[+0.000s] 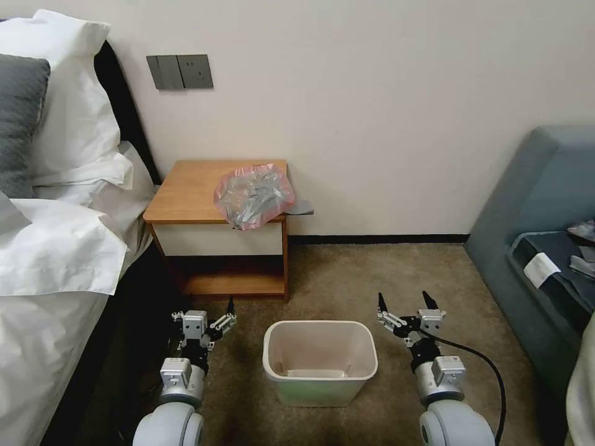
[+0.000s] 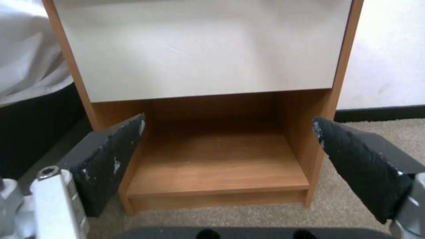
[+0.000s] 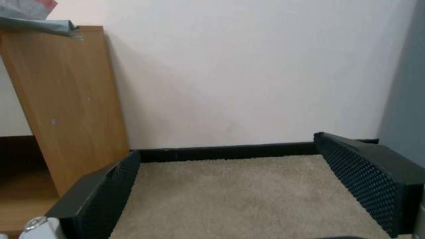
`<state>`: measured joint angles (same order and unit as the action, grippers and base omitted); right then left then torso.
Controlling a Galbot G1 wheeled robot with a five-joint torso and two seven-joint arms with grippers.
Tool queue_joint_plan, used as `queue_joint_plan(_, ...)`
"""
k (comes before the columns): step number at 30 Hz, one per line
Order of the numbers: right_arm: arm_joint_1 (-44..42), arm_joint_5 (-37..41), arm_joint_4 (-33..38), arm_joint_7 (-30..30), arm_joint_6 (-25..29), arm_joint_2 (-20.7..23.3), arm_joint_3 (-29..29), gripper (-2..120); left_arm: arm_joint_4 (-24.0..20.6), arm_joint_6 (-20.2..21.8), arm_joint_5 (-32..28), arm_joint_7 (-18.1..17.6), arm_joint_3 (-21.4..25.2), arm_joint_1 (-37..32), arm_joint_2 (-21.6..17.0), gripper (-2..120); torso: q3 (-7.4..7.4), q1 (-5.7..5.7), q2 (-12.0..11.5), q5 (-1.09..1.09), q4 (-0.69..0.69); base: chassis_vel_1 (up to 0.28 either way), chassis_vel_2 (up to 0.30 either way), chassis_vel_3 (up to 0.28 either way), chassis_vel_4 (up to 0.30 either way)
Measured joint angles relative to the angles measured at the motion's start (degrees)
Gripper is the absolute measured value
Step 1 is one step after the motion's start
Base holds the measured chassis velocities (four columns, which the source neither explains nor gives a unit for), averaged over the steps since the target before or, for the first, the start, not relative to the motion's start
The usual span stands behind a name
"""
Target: Pick up the garbage bag from the table and place it over the trash can.
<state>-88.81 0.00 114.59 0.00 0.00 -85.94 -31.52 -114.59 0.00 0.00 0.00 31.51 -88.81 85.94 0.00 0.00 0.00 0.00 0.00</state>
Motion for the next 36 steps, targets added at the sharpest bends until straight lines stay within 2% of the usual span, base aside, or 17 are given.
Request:
queue_joint_plan(8, -0.2, 0.0, 0.3, 0.0, 0.0, 0.0, -0.1, 100, 0.0, -0.1, -1.0, 0.0, 0.1, 0.4, -0.4, 99, 0.00, 0.00, 0.0, 0.00, 0.01, 0.000, 0.000, 0.000, 0.000)
queue_joint_plan(11, -3.2, 1.5, 5.4, -0.2, 1.0, -0.3, -1.4, 100, -0.3, -1.2, -6.8, 0.0, 1.2, 3.1, -2.7, 99, 0.00, 0.00, 0.0, 0.00, 0.01, 0.000, 0.000, 0.000, 0.000)
queue_joint_plan(12, -3.2, 1.5, 5.4, -0.2, 1.0, -0.3, -1.4, 100, -0.3, -1.2, -6.8, 0.0, 1.2, 3.1, -2.7, 99, 0.00, 0.00, 0.0, 0.00, 0.01, 0.000, 0.000, 0.000, 0.000)
queue_joint_plan(15, -7.0, 4.0, 11.6, -0.7, 2.8, -0.8, -3.3, 100, -0.6, -2.4, -13.3, 0.1, 2.3, 6.2, -5.4, 99, 0.00, 0.00, 0.0, -0.05, -0.04, 0.000, 0.000, 0.000, 0.000)
queue_joint_plan(16, -7.0, 4.0, 11.6, -0.7, 2.8, -0.8, -3.3, 100, -0.6, -2.4, -13.3, 0.1, 2.3, 6.2, -5.4, 99, 0.00, 0.00, 0.0, -0.05, -0.04, 0.000, 0.000, 0.000, 0.000)
queue_joint_plan(19, -6.2, 5.8, 11.1, -0.7, 3.1, -0.8, -3.5, 100, -0.5, -3.4, -20.0, 0.3, 3.0, 9.6, -8.4, 99, 0.00, 0.00, 0.0, 0.00, 0.02, 0.000, 0.000, 0.000, 0.000)
queue_joint_plan(20, -5.5, 6.2, 10.8, -0.6, 2.7, -0.5, -3.2, 100, 0.7, -2.9, -21.0, 0.2, 2.4, 10.3, -9.3, 99, -0.01, 0.00, 0.0, 0.03, -0.04, 0.000, 0.000, 0.000, 0.000)
queue_joint_plan(21, -5.5, 6.2, 10.8, -0.6, 2.7, -0.5, -3.2, 100, 0.7, -2.9, -21.0, 0.2, 2.4, 10.3, -9.3, 99, -0.01, 0.00, 0.0, 0.03, -0.04, 0.000, 0.000, 0.000, 0.000)
queue_joint_plan(22, -4.9, 6.6, 10.4, -0.4, 2.0, -0.1, -2.9, 100, 1.7, -2.4, -21.5, 0.1, 1.8, 10.4, -9.6, 99, 0.02, 0.00, 0.0, -0.01, 0.02, 0.000, 0.000, 0.000, 0.000)
queue_joint_plan(23, -4.3, 7.3, 10.2, 0.1, 1.7, 0.3, -2.5, 100, 2.0, -2.2, -21.5, 0.1, 1.4, 10.3, -9.7, 99, 0.01, 0.00, 0.0, -0.07, -0.01, 0.000, 0.000, 0.000, 0.000)
queue_joint_plan(26, -3.2, 9.3, 9.3, 0.7, 1.8, 1.4, -2.1, 100, 2.1, -2.0, -21.2, -0.2, 1.0, 10.0, -9.7, 99, 0.01, 0.00, 0.0, 0.04, 0.00, 0.000, 0.000, 0.000, 0.000)
queue_joint_plan(28, -2.0, 10.5, 8.0, 0.6, 3.6, 3.0, -1.9, 100, 2.1, -1.9, -20.5, -0.5, 0.6, 9.5, -9.7, 99, 0.01, 0.00, 0.0, -0.02, 0.00, 0.000, 0.000, 0.000, 0.000)
queue_joint_plan(34, 1.3, 11.2, 5.0, 1.6, 7.6, 6.4, -0.3, 100, 0.9, -1.7, -19.8, -1.3, 0.9, 8.7, -9.7, 99, 0.00, 0.00, 0.0, 0.00, -0.01, 0.000, 0.000, 0.000, 0.000)
queue_joint_plan(36, 3.6, 14.5, 3.6, 0.4, 8.2, 8.5, 1.3, 100, 0.6, -2.2, -19.7, -1.5, 1.5, 8.6, -9.9, 99, 0.00, 0.00, 0.0, 0.00, 0.00, 0.000, 0.000, 0.000, 0.000)
